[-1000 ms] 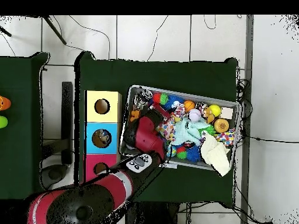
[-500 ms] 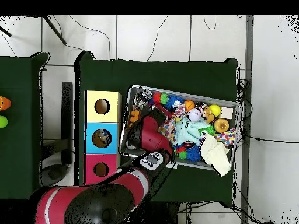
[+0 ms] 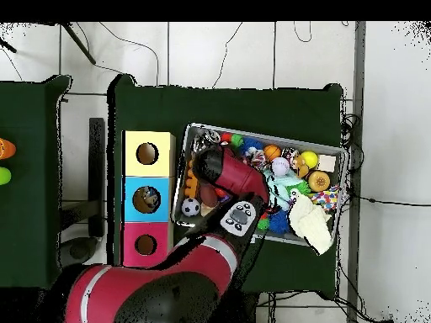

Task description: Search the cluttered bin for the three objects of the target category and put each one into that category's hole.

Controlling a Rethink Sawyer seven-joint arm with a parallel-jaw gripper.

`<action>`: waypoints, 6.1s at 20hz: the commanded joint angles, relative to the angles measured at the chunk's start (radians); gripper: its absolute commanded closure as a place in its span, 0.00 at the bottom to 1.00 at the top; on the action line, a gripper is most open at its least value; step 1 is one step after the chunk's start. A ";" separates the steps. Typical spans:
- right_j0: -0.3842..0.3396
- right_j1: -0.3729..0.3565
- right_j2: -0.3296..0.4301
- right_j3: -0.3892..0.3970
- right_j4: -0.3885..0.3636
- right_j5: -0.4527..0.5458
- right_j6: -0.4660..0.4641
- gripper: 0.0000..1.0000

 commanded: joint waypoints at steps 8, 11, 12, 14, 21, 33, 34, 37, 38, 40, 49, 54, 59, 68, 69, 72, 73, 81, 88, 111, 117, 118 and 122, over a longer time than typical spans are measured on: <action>0.002 0.223 0.250 -0.135 -0.047 0.381 0.083 0.00; -0.016 0.299 0.268 -0.188 -0.069 0.229 0.025 0.00; -0.026 0.320 0.279 -0.205 -0.076 0.194 0.008 0.00; -0.047 0.352 0.300 -0.233 -0.088 0.143 -0.014 0.00; -0.170 0.416 0.427 -0.311 -0.183 0.033 -0.139 0.00; -0.285 0.494 0.541 -0.429 -0.412 -0.122 -0.138 0.00; -0.270 0.500 0.517 -0.445 -0.420 -0.121 -0.108 0.00; -0.231 0.516 0.451 -0.481 -0.454 -0.136 -0.029 0.00; -0.236 0.515 0.460 -0.485 -0.480 -0.140 -0.053 0.00; -0.238 0.516 0.466 -0.492 -0.540 -0.183 -0.073 0.00; -0.200 0.509 0.414 -0.485 -0.636 -0.228 0.073 0.00; -0.239 0.479 0.480 -0.452 -0.646 -0.150 0.044 0.00; -0.271 0.454 0.529 -0.415 -0.631 -0.107 0.010 0.00; -0.269 0.407 0.532 -0.353 -0.644 -0.065 0.028 0.00; -0.262 0.403 0.523 -0.351 -0.648 -0.061 0.037 0.00; -0.258 0.394 0.517 -0.328 -0.653 -0.071 0.057 0.00; -0.258 0.392 0.517 -0.321 -0.655 -0.075 0.061 0.00; -0.259 0.335 0.518 -0.236 -0.653 -0.041 0.074 0.00; -0.239 0.304 0.496 -0.187 -0.644 -0.038 0.097 0.00; -0.165 0.259 0.436 -0.071 -0.646 -0.119 0.130 0.00; -0.155 0.263 0.423 -0.075 -0.629 -0.094 0.114 0.00; -0.150 0.262 0.416 -0.075 -0.622 -0.081 0.118 0.00; -0.163 0.247 0.433 -0.055 -0.625 -0.086 0.092 0.00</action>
